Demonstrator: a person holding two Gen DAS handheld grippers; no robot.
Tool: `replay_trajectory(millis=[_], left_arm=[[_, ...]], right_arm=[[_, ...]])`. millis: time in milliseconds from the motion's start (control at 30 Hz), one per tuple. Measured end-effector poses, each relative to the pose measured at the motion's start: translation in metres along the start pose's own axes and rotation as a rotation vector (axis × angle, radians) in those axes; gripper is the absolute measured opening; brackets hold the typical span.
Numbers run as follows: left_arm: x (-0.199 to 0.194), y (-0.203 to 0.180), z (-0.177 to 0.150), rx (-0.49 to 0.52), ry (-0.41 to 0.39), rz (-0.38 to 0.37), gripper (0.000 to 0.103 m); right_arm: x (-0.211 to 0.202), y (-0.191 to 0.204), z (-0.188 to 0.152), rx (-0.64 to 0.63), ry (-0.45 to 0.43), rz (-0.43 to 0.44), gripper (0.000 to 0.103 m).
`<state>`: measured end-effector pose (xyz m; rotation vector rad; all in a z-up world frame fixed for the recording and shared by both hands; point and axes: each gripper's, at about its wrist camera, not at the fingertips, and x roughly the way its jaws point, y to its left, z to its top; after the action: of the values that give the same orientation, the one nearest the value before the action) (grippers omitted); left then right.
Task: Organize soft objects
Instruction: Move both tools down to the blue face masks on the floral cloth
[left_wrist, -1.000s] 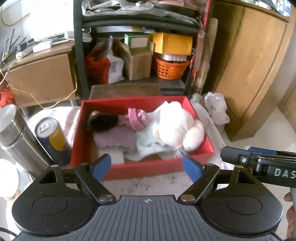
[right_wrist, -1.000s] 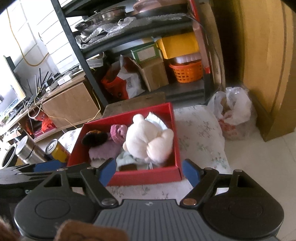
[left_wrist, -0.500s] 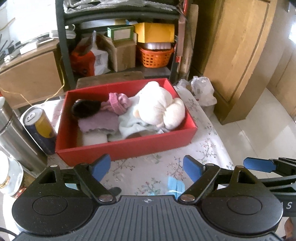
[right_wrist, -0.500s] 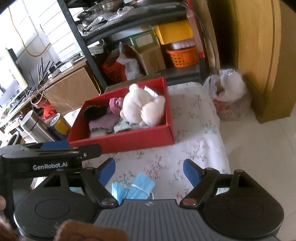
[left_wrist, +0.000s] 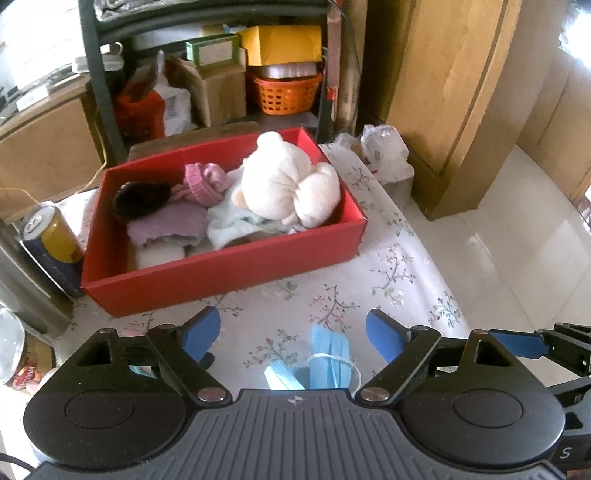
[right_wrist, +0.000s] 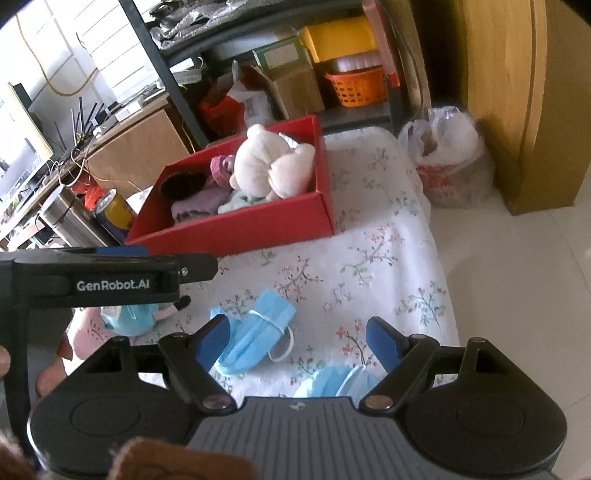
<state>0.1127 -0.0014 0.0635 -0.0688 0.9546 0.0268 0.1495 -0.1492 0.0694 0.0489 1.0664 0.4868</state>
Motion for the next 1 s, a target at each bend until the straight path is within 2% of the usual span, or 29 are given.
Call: replay_trajectory(millis=[533, 1000], left_arm=[[0.01, -0.013, -0.007, 0.041, 0.035, 0.002, 0.085], [0.022, -0.022, -0.009, 0.079, 0.064, 0.006, 0.085]], right_arm=[[-0.004, -0.008, -0.01, 0.016, 0.014, -0.002, 0.054], [0.003, -0.015, -0.023, 0.015, 0.065, 0.003, 0.055]])
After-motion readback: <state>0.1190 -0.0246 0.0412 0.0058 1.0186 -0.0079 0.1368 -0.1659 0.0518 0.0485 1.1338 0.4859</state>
